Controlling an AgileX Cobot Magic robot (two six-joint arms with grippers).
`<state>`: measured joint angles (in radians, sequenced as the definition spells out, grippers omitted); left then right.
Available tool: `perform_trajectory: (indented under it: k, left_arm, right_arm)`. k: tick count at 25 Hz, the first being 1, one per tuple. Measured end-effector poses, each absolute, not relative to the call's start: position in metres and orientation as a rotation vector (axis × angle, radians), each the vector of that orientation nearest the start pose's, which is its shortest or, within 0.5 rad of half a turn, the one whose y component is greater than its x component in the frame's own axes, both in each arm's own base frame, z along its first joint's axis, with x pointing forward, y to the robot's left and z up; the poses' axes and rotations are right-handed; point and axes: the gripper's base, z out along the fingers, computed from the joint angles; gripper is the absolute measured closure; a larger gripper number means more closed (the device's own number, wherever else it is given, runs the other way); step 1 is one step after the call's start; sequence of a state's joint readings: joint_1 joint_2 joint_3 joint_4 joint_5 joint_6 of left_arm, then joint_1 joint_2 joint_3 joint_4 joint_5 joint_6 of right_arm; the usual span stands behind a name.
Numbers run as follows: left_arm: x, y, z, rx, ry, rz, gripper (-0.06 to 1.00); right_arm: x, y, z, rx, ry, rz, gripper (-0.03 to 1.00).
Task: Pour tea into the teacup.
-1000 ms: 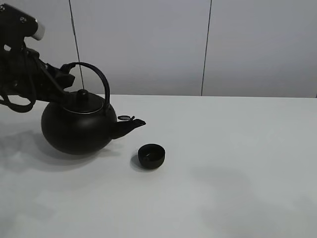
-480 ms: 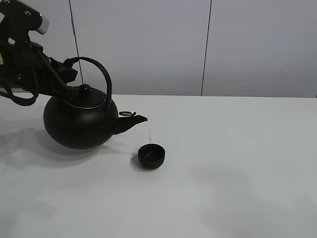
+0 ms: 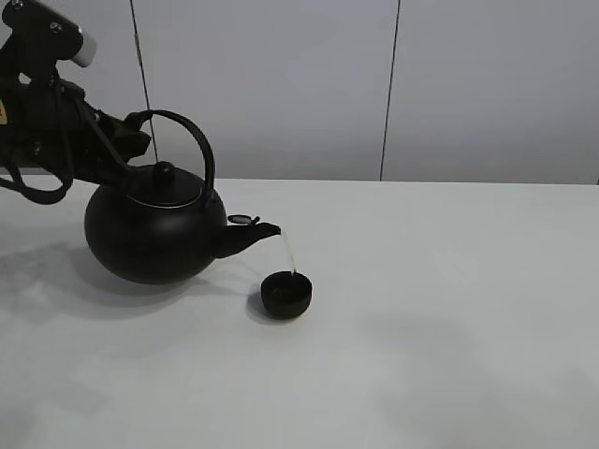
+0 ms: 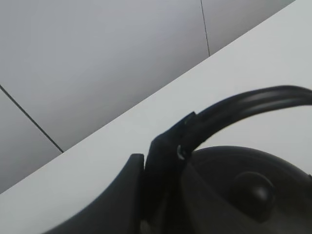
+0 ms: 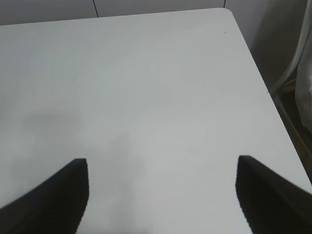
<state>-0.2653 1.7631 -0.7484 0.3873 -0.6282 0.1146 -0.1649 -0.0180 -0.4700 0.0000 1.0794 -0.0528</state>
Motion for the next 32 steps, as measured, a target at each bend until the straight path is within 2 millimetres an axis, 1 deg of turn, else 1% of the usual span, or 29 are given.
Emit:
perform_trajectory:
  k: [5, 20, 27, 32]
  left_arm:
    - [0.3255, -0.1108, 0.1757, 0.822, 1.716, -0.099, 0.82]
    - [0.3254, -0.1109, 0.1755, 0.826, 1.717, -0.098, 0.82]
    - [0.3256, -0.1109, 0.1763, 0.711, 1.761, -0.189, 0.82]
    - [0.3240, -0.1107, 0.1773, 0.664, 1.744, -0.235, 0.82]
  right_arm:
    - [-0.0049, 0.0008, 0.2673, 0.117, 2.074, -0.133, 0.40]
    - [-0.0049, 0.0008, 0.2673, 0.120, 2.075, -0.131, 0.40]
    - [-0.0049, 0.0008, 0.2673, 0.120, 2.075, -0.131, 0.40]
    - [-0.0049, 0.0008, 0.2673, 0.120, 2.075, -0.131, 0.40]
